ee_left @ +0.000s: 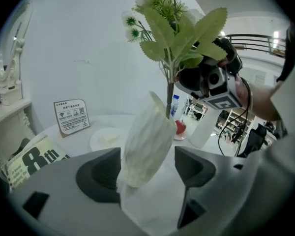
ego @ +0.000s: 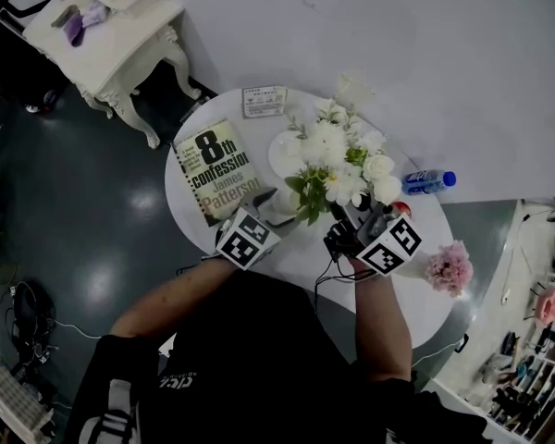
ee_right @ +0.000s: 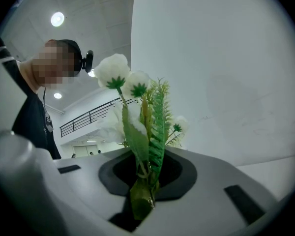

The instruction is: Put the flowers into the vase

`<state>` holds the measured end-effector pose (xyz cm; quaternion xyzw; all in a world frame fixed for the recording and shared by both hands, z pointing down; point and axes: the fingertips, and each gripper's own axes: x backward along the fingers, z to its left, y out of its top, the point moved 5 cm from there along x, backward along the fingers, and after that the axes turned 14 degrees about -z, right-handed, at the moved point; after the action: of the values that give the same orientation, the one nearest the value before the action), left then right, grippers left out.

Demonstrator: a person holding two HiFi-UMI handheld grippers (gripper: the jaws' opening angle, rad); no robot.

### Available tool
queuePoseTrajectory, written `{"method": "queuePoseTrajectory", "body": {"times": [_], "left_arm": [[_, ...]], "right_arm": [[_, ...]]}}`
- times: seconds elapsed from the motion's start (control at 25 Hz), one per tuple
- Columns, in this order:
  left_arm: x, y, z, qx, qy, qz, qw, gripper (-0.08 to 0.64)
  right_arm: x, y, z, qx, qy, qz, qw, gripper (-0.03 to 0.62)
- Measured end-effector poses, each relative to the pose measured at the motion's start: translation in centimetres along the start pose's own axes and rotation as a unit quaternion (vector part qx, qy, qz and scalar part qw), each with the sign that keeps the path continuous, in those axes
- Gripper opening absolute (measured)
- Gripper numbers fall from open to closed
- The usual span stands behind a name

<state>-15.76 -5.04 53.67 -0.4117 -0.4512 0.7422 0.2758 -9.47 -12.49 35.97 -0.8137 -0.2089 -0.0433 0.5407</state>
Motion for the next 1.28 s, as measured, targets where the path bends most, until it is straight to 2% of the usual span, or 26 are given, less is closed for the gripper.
{"method": "queuePoseTrajectory", "body": {"times": [0.4, 0.88, 1.28], "left_arm": [[-0.8, -0.2, 0.1, -0.028, -0.016, 0.003, 0.9995, 0.357], [-1.3, -0.7, 1.0, -0.031, -0.011, 0.005, 0.9995, 0.356], [-1.4, -0.8, 0.8, -0.031, -0.013, 0.006, 0.9994, 0.327]], "right_arm": [[0.1, -1.5, -0.6, -0.009, -0.007, 0.011, 1.0, 0.075], [-0.1, -2.9, -1.0, -0.014, -0.007, 0.022, 1.0, 0.075], [0.0, -3.5, -1.2, -0.016, -0.011, 0.032, 0.999, 0.074]]}}
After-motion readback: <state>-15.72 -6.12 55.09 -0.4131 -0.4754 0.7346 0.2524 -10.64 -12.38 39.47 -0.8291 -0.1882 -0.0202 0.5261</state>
